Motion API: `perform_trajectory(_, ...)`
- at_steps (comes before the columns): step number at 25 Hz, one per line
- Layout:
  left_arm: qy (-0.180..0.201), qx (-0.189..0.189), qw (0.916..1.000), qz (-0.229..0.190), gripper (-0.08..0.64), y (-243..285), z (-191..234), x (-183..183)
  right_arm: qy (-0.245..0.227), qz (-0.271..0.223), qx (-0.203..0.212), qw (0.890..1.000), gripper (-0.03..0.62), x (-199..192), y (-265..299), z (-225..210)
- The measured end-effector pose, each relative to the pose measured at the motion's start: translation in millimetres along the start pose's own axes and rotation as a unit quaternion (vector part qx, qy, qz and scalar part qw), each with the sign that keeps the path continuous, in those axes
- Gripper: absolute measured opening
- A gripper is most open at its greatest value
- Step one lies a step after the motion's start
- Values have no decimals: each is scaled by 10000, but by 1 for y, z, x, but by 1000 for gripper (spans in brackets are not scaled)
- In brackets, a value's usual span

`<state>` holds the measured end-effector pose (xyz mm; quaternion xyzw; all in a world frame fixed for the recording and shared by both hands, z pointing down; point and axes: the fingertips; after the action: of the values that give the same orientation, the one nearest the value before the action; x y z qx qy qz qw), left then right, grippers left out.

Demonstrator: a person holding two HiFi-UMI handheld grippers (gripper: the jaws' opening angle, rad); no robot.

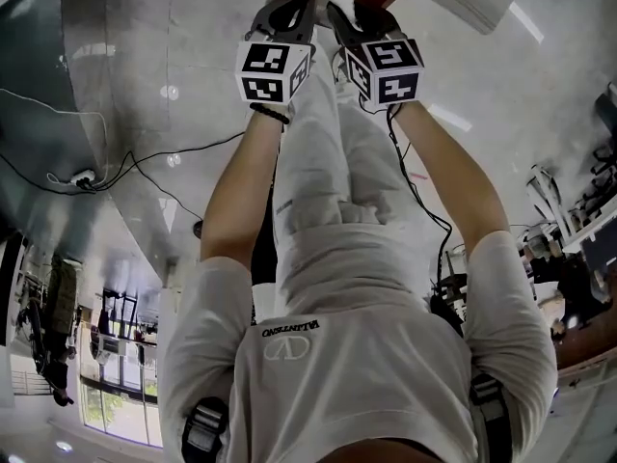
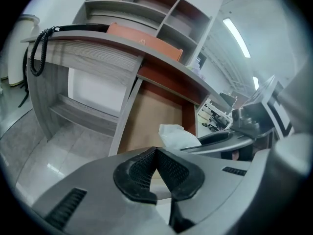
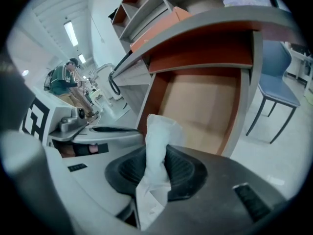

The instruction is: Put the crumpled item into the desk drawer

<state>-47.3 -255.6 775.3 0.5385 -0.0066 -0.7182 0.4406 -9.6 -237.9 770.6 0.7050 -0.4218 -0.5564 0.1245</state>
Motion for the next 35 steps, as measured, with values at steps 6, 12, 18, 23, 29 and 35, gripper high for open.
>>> perform_trajectory(6,-53,121,9999,19,-2,3,0,-3,76,185,-331,9993,89,-13,4,-13)
perform_trajectory(12,-27,48,10000,55,-2,13,-3,-8,229,64,-380,9990,89,-10,9,-17)
perform_trajectory(18,13,165,9998,89,-2,10,7,-22,217,130,-408,9988,92,-26,17,-14)
perform_trajectory(23,83,212,9997,113,-2,19,13,-23,190,141,-533,9983,98,-30,23,-20)
perform_trajectory(29,148,335,9988,318,-2,18,17,-33,211,134,-603,9979,98,-34,28,-18)
perform_trajectory(35,157,354,9990,232,-2,15,16,-26,215,114,-530,9983,104,-30,25,-12)
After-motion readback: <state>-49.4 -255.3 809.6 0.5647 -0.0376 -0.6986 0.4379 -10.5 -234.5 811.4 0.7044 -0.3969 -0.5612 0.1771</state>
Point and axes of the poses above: the fingertips, and each gripper's own axes: y forward along the fingers, z to its left, x out of its top, and after that the axes turned 11 degrees about -z, right-handed
